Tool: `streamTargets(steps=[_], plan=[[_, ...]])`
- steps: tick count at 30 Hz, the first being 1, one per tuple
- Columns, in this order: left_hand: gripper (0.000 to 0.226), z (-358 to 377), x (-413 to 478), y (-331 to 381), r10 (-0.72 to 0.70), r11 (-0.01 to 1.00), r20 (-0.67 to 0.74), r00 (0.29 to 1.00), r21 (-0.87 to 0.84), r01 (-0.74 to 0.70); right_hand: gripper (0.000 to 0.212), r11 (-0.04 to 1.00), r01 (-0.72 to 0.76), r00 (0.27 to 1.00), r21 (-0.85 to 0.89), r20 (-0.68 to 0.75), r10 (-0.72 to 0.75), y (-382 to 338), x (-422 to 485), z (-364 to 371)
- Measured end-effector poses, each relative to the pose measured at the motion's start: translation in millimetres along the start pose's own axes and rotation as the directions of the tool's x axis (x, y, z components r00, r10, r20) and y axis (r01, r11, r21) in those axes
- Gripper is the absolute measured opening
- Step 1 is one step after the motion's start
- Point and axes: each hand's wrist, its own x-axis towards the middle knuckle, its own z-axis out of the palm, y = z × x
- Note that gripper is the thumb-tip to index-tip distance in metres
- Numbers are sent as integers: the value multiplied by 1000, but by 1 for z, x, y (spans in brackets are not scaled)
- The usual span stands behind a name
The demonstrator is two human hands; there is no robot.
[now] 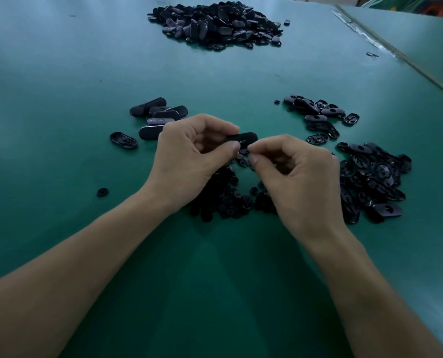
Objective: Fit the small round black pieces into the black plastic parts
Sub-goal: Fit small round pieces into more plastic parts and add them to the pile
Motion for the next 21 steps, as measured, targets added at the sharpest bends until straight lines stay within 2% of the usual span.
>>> streamTargets(steps=[4,12,21], plan=[[21,1,-1,2,13,999,23,1000,30,-14,27,991,-90,995,95,-26,92,1,0,-2],[20,2,-2,5,-11,999,22,1000,47,10,24,989,-78,997,128,31,75,0,0,-3],[20,3,-4,7,14,999,59,998,49,-17,21,995,-81,997,59,13,81,1,-1,-2]])
